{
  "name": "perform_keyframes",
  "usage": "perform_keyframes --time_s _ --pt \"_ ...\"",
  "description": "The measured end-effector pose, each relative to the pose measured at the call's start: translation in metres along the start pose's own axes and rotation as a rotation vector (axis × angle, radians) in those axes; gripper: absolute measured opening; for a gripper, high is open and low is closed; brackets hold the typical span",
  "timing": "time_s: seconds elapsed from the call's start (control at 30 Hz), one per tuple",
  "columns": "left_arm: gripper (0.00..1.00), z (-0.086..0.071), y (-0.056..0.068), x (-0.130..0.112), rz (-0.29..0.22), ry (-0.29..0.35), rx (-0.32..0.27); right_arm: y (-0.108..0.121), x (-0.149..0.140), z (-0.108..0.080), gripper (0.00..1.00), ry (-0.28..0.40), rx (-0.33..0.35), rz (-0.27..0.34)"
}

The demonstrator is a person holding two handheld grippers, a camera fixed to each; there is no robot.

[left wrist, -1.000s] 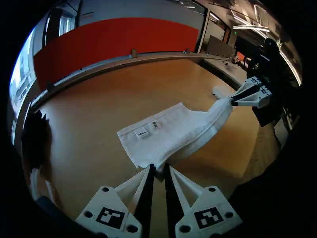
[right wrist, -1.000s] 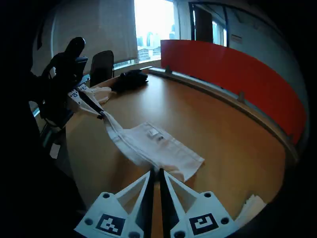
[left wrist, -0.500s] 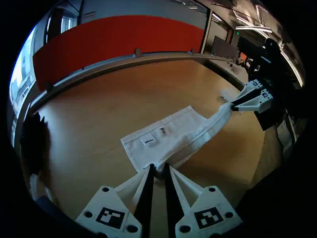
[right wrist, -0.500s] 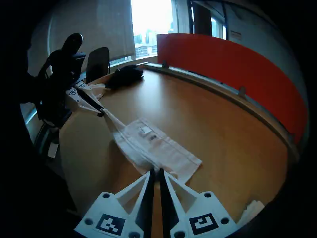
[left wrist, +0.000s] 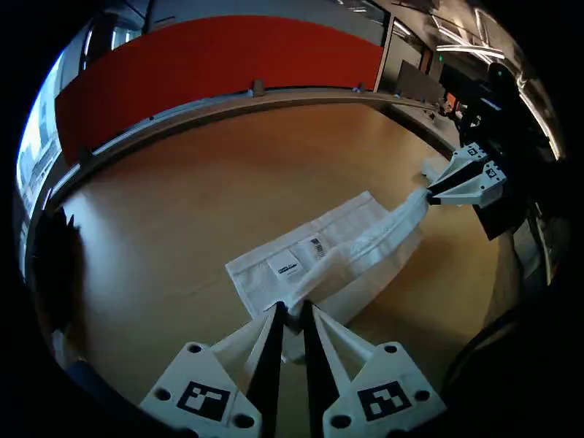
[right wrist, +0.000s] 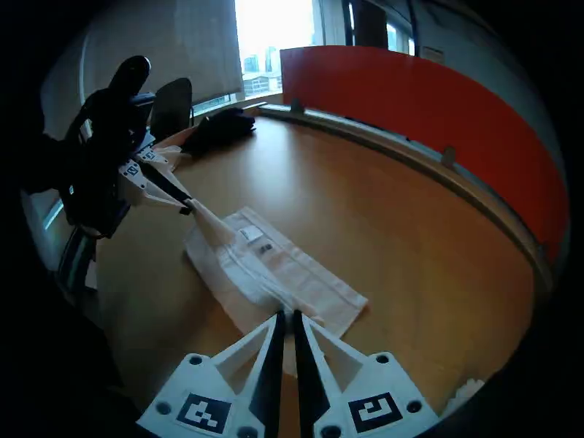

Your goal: Fold towel

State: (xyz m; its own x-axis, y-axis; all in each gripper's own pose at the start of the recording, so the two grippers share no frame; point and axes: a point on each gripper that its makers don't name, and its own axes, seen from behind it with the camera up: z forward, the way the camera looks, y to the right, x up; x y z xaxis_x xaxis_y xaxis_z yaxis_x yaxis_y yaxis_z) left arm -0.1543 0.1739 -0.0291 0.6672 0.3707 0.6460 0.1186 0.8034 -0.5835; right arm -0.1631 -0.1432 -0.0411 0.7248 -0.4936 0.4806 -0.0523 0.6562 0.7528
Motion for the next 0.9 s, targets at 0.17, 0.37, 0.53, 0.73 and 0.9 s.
perform_keyframes --time_s 0.17,0.37,0.53,0.73,0.9 --pt "0.18 0.009 -0.006 -0.004 0.004 -0.011 0.008 0.008 -0.009 0.01 0.09 -0.016 -0.003 0.031" --pt "0.18 0.018 -0.011 -0.006 0.0 -0.014 0.01 0.015 -0.016 0.018 0.09 -0.026 -0.011 0.062" --pt "0.18 0.026 -0.02 -0.009 0.014 -0.022 0.029 0.02 -0.019 0.026 0.09 -0.032 -0.02 0.079" --pt "0.19 0.038 -0.027 -0.013 0.031 -0.038 0.041 0.027 -0.022 0.035 0.09 -0.044 -0.031 0.105" --pt "0.2 0.048 -0.031 -0.016 0.026 -0.047 0.051 0.032 -0.027 0.043 0.1 -0.06 -0.048 0.104"
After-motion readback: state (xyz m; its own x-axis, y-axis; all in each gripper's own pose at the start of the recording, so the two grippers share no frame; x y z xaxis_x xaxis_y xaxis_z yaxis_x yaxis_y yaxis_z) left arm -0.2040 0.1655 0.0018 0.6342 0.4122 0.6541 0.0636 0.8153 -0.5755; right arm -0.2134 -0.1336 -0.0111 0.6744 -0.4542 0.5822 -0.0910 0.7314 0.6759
